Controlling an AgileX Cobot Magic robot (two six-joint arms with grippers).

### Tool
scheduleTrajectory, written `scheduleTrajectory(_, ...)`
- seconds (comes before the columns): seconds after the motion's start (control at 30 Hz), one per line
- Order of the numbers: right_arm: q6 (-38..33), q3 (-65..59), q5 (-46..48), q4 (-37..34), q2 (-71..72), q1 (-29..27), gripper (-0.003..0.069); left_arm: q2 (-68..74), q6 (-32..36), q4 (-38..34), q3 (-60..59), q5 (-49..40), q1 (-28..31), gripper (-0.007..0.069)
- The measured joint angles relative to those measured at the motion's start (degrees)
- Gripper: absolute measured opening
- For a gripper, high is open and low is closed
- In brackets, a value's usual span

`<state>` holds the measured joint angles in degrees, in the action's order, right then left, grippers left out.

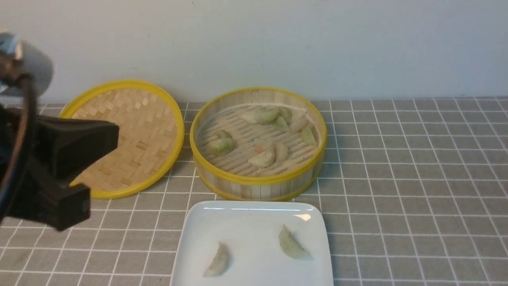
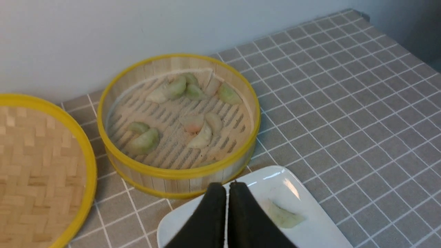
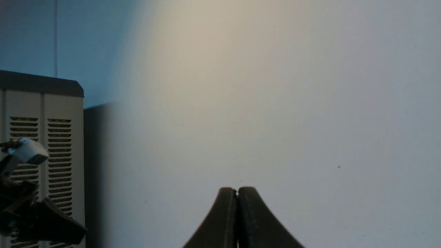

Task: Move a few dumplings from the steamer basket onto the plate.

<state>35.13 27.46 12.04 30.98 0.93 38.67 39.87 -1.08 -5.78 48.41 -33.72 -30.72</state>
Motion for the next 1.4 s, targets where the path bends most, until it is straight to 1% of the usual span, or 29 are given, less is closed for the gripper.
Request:
scheduleTrajectory(0.13,0.1,0.0,0.0,0.0,0.1,0.0,-0.0013,-8.0,-0.5,0.0,-6.6,5.8,0.0,-0.0005)
scheduleTrajectory(0.2,0.2,0.0,0.0,0.0,0.1,0.0,-0.0013,-11.9,-1.8,0.0,-10.7,9.8,0.0,-0.0005)
scheduleTrajectory(0.3,0.2,0.0,0.0,0.0,0.1,0.0,-0.0013,-14.9,-3.9,-0.1,-14.0,12.8,0.0,-0.0005)
scheduleTrajectory(0.43,0.2,0.0,0.0,0.0,0.1,0.0,-0.0013,-16.6,-5.1,-0.3,-15.7,13.3,0.0,-0.0005)
scheduleTrajectory(0.77,0.2,0.0,0.1,0.0,0.1,0.0,-0.0013,-16.7,-5.3,-0.3,-15.8,13.3,0.0,-0.0005)
scheduleTrajectory(0.97,0.1,0.0,0.9,0.0,0.1,0.0,-0.0013,-16.7,-3.7,0.7,-15.8,13.3,0.0,-0.0005)
scheduleTrajectory(1.1,-0.5,0.0,1.0,0.0,0.1,0.0,-0.0013,-17.2,-1.1,3.0,-17.6,13.8,0.2,-0.0005)
scheduleTrajectory(1.17,-0.5,0.0,1.0,0.0,0.1,0.0,-0.0013,-18.4,0.4,4.5,-20.0,14.4,2.0,-0.0005)
scheduleTrajectory(1.27,-0.5,0.0,1.0,0.0,0.1,0.0,-0.0013,-21.7,1.5,4.8,-24.3,14.4,6.5,-0.0005)
scheduleTrajectory(1.3,-0.5,0.0,1.0,0.0,0.1,0.0,-0.0013,-24.8,1.7,4.1,-28.0,14.4,10.5,-0.0005)
scheduleTrajectory(1.33,-0.5,0.0,1.0,0.0,0.1,0.0,-0.0013,-27.0,1.8,3.1,-31.1,14.4,13.2,-0.0005)
scheduleTrajectory(1.37,-0.5,0.0,1.0,0.0,0.1,0.0,-0.0013,-28.8,1.8,2.4,-33.2,14.4,15.4,-0.0005)
scheduleTrajectory(1.4,-0.5,0.0,1.0,0.0,0.1,0.0,-0.0013,-29.2,1.8,2.3,-33.2,14.4,15.8,-0.0005)
